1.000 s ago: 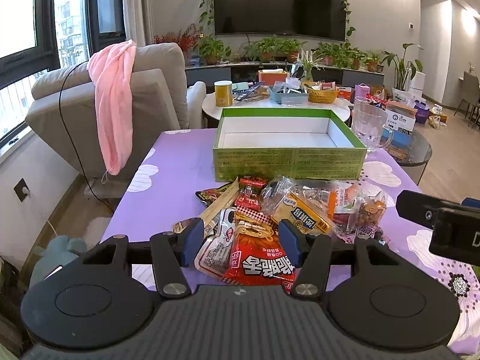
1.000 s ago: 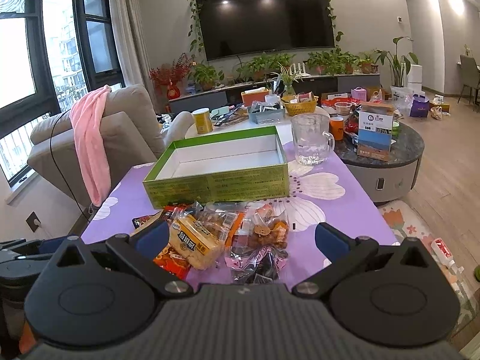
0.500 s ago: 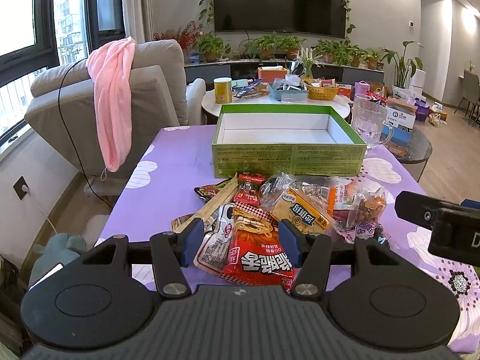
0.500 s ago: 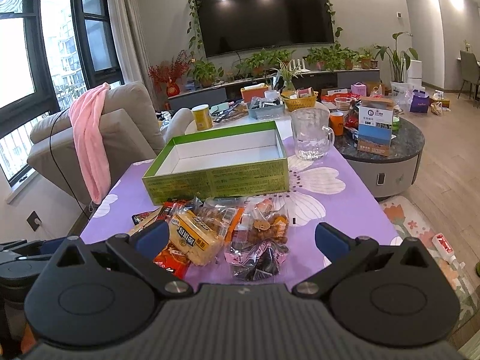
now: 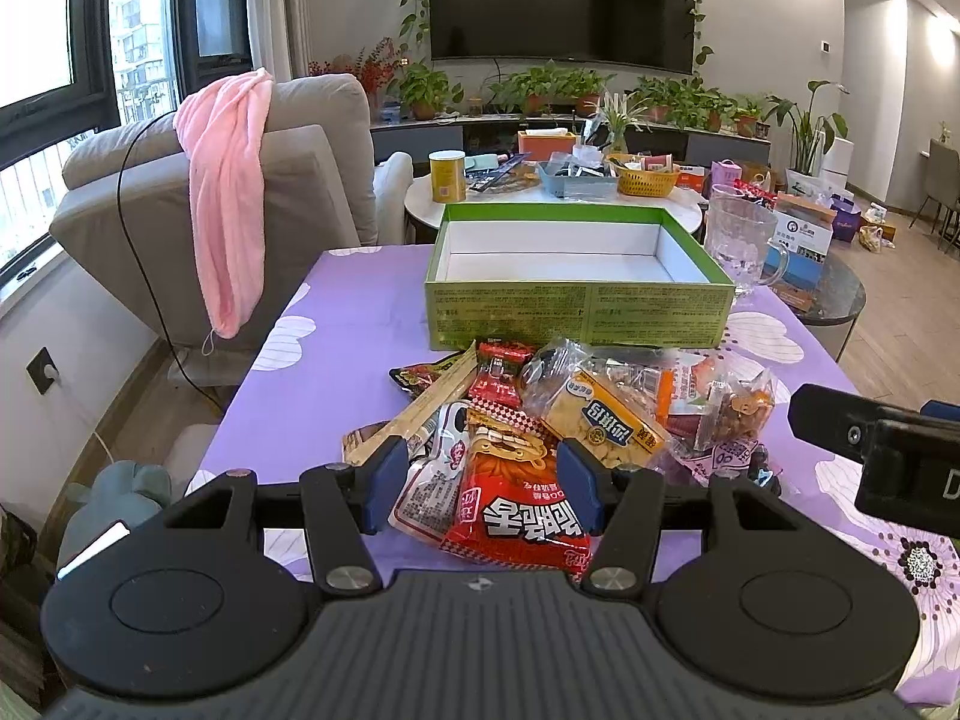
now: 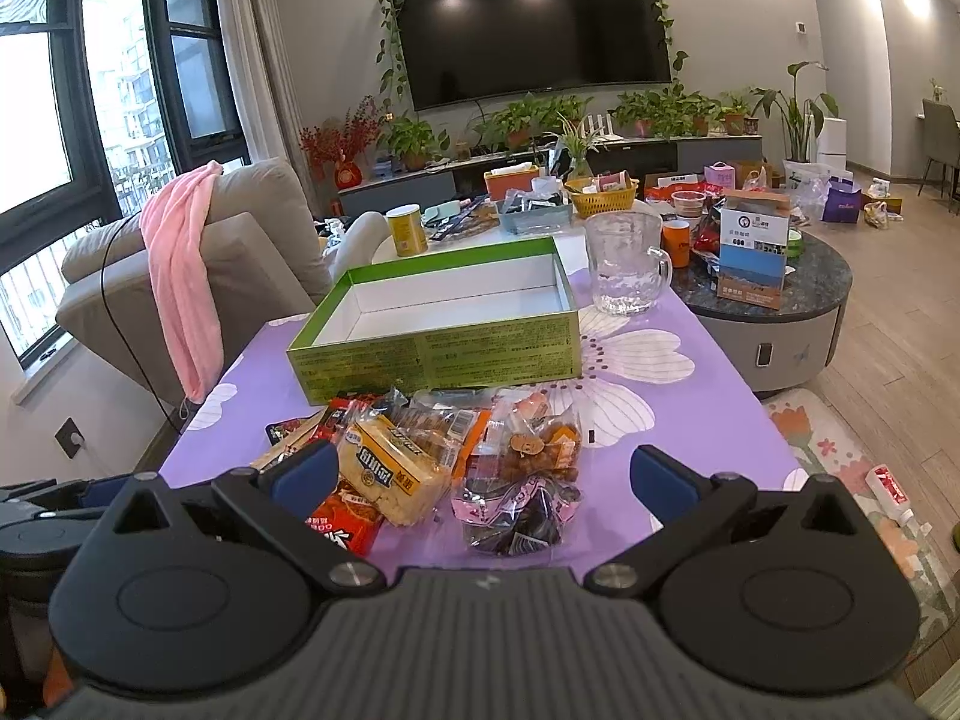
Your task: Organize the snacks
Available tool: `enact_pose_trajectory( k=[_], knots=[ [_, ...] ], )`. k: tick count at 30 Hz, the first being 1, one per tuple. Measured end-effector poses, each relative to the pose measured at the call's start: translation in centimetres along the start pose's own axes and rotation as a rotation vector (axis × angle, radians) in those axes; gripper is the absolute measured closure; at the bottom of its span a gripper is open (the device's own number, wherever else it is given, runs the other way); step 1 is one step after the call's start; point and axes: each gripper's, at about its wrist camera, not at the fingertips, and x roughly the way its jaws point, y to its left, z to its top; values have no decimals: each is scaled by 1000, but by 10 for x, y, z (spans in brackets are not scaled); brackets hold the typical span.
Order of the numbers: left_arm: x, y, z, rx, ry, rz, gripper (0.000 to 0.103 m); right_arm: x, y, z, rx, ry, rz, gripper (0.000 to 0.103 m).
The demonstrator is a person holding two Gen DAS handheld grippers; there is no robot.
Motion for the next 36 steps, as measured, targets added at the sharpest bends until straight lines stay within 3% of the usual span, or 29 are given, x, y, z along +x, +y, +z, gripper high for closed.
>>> enact_pose_trajectory(
  k=[36],
  knots=[
    [-1,4,1,-6,2,5,51,-1,2,2,-9,1,6,55]
  ],
)
